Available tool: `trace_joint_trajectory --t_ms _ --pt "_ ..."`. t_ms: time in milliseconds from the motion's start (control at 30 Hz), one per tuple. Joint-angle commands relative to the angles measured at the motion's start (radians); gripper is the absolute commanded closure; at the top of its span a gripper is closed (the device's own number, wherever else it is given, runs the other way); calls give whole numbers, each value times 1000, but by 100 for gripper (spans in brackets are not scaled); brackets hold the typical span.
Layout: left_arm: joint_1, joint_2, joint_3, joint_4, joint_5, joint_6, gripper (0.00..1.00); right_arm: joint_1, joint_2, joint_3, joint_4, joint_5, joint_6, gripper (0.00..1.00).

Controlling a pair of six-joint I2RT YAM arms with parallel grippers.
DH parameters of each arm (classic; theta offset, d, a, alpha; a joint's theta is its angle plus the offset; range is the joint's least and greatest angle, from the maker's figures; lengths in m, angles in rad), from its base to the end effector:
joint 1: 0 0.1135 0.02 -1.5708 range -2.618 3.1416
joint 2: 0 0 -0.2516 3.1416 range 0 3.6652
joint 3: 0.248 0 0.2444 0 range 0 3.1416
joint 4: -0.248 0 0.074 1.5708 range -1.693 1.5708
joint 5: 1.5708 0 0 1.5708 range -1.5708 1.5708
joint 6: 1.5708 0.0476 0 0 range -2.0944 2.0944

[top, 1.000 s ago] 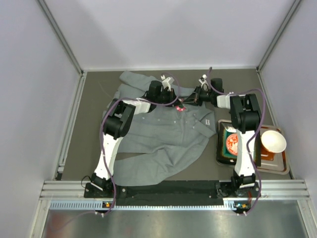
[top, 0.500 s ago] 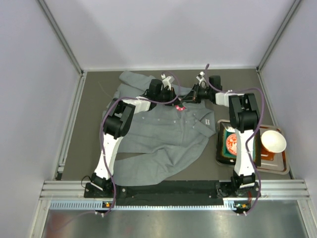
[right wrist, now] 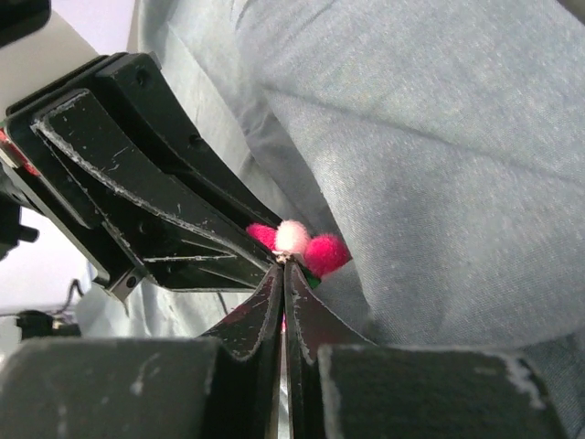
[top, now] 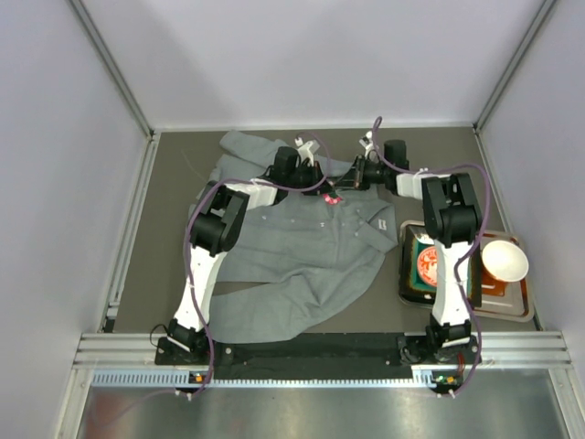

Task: Remove the brooch from the garment
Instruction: Open the brooch with the flattened clothing.

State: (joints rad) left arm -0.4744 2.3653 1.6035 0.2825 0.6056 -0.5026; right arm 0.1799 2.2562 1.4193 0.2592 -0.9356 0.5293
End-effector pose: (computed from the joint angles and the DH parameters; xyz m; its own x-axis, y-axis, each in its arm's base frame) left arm 0.4437 -0.2583 0.1175 -0.7569 -0.0565 -0.6511 0.5253 0.5402 -0.6575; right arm 0.4537 0.1215 0.1167 -0.8524 0.1495 -0.5011 -0.3930 0.4491 0.8024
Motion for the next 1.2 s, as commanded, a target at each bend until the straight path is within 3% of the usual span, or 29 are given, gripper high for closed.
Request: trace_joint_trajectory --t_ms 0,67,200,400,533,567,667,933,1167 --pt "-46 41 15 -35 8 30 100 167 -42 56 -160 -30 -207 100" --pt "-46 40 10 -40 3 38 100 188 -78 37 -196 17 -316 100" --pt "-46 35 7 -37 2 41 100 185 -121 -13 -147 44 -305 100" --pt "-35 29 -8 -34 -4 26 100 168 -240 -178 66 76 -289 100" --pt "-12 26 -43 6 -7 -22 100 103 -290 -321 239 107 -150 98" --pt "-9 26 -48 10 -9 -33 100 89 -294 -347 368 97 -102 90" --pt "-6 25 -50 12 -7 -34 100 47 -288 -405 533 84 41 82" --pt "-7 12 -63 18 -12 -34 100 -5 -351 -482 477 323 58 78" --pt "-7 -6 -100 72 -15 -57 100 -5 -265 -421 466 281 138 76"
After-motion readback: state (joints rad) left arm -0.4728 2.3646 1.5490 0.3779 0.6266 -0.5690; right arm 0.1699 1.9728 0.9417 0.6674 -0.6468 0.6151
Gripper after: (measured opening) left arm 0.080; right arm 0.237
